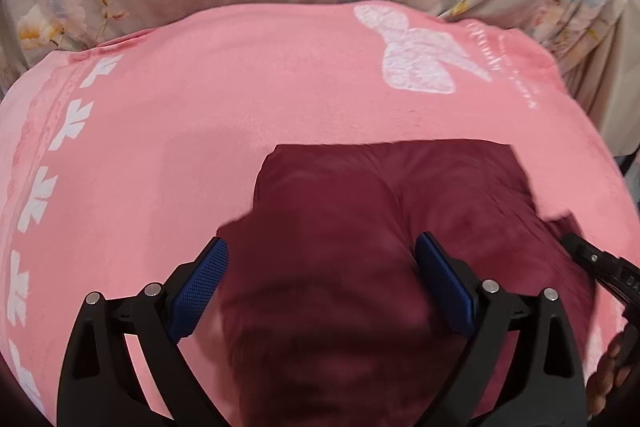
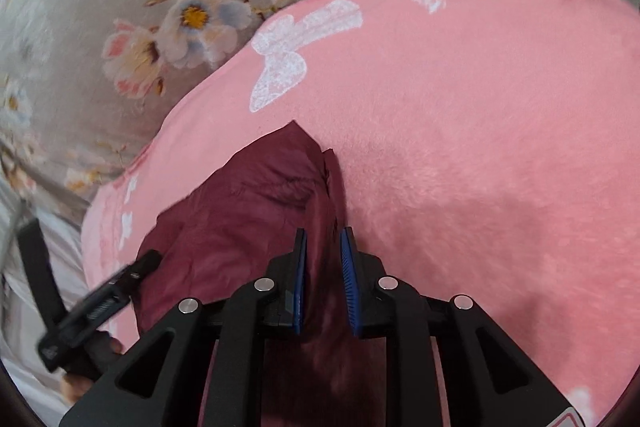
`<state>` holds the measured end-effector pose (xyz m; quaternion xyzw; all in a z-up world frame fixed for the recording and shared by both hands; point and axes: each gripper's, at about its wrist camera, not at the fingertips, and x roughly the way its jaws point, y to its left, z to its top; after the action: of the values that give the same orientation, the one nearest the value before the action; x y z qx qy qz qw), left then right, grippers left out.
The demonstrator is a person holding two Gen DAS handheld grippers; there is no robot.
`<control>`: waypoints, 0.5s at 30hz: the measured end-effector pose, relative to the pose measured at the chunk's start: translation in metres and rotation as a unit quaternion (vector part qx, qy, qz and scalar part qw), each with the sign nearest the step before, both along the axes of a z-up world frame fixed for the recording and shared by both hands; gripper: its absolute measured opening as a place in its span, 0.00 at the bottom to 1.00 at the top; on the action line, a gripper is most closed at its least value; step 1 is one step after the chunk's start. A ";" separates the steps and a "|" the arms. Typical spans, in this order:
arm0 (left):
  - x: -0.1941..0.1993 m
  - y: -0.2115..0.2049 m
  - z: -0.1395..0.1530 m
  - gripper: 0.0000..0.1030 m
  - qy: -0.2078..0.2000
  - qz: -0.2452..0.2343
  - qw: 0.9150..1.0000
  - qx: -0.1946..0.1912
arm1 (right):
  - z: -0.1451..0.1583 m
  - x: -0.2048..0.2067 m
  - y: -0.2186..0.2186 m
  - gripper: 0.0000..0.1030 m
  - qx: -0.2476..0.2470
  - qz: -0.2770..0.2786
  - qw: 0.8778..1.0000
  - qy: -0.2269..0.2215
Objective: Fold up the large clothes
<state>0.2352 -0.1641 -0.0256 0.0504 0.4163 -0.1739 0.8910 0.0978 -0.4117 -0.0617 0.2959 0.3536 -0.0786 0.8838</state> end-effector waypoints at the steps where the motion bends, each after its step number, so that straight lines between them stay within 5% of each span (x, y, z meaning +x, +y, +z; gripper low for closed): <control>1: -0.009 0.002 0.004 0.89 0.000 -0.004 1.000 0.000 | 0.005 -0.005 0.004 0.18 -0.011 0.004 1.000 0.002; 4: -0.039 0.007 0.009 0.89 0.011 -0.011 1.000 -0.002 | 0.014 -0.021 0.018 0.18 -0.034 0.025 0.999 0.011; 8: -0.084 0.027 0.001 0.89 0.053 -0.023 0.997 -0.052 | 0.006 -0.043 0.035 0.18 -0.061 0.032 0.997 0.034; 11: -0.115 0.050 -0.004 0.89 0.075 -0.032 0.994 -0.080 | -0.005 -0.072 0.037 0.33 -0.034 0.032 0.999 0.023; 15: -0.154 0.067 -0.015 0.89 0.068 -0.054 0.995 -0.042 | -0.022 -0.090 0.038 0.39 0.001 0.040 0.999 0.026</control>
<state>0.0810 -0.0967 -0.0405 0.0235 0.4652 -0.2421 0.8511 0.0082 -0.3735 -0.0837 0.2808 0.3877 -0.0504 0.8765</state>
